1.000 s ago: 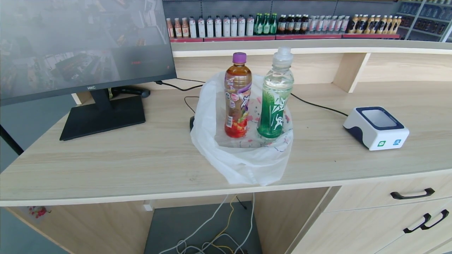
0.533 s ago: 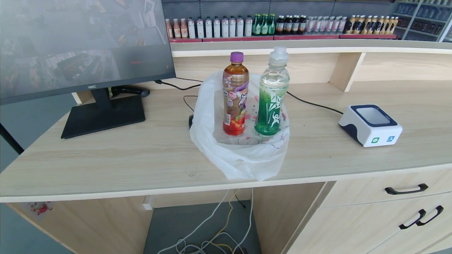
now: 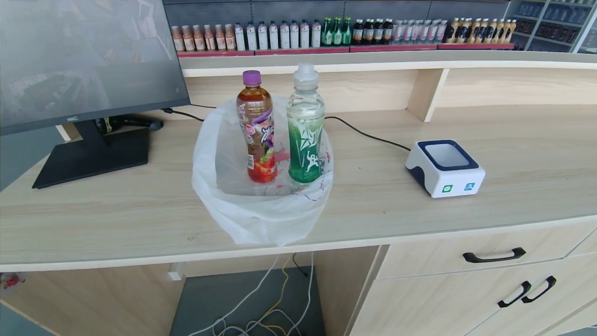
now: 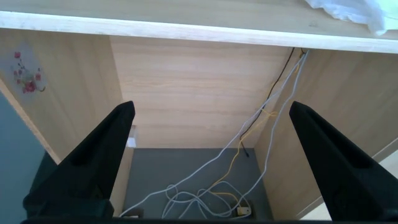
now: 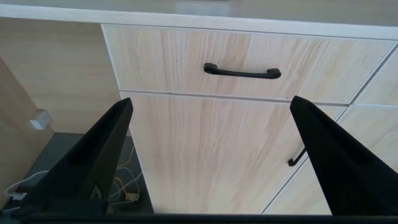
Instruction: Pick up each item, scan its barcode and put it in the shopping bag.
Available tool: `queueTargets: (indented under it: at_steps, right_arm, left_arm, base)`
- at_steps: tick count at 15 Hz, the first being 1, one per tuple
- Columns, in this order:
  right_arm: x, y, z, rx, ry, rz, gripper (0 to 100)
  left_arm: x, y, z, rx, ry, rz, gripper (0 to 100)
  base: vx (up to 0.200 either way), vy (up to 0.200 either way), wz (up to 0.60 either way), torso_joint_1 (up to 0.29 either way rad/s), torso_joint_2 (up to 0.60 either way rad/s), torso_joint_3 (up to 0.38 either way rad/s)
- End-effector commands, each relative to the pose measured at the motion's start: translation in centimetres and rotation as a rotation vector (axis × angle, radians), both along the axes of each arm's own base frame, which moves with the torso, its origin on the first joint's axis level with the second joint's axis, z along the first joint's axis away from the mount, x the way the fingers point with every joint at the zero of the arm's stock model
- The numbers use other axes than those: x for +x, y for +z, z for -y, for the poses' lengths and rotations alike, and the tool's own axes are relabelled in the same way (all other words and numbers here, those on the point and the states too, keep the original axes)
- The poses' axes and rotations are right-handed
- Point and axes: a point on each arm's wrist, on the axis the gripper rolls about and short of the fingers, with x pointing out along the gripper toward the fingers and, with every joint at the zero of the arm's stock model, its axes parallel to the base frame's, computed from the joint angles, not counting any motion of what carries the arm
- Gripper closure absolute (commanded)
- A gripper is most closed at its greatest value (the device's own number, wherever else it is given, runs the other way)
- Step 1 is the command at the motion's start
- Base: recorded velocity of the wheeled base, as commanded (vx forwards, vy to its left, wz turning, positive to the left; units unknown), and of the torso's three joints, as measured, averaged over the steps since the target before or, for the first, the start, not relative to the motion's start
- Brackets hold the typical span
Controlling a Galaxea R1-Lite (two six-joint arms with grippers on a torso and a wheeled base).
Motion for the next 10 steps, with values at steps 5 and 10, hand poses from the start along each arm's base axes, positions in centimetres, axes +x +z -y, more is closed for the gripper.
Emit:
queueTargets:
  at_steps: [5,10]
  right_arm:
    - [0.01,0.01,0.00,0.000,-0.001,-0.001,0]
    - [0.01,0.01,0.00,0.000,-0.001,-0.001,0]
  left_arm:
    - [0.00,0.00,0.00,0.000,0.000,0.000,0]
    - [0.00,0.00,0.00,0.000,0.000,0.000,0]
  base:
    - [0.000,-0.200,0.00,0.005,0.00,0.001]
    - [0.000,-0.200,0.00,0.000,0.00,0.001]
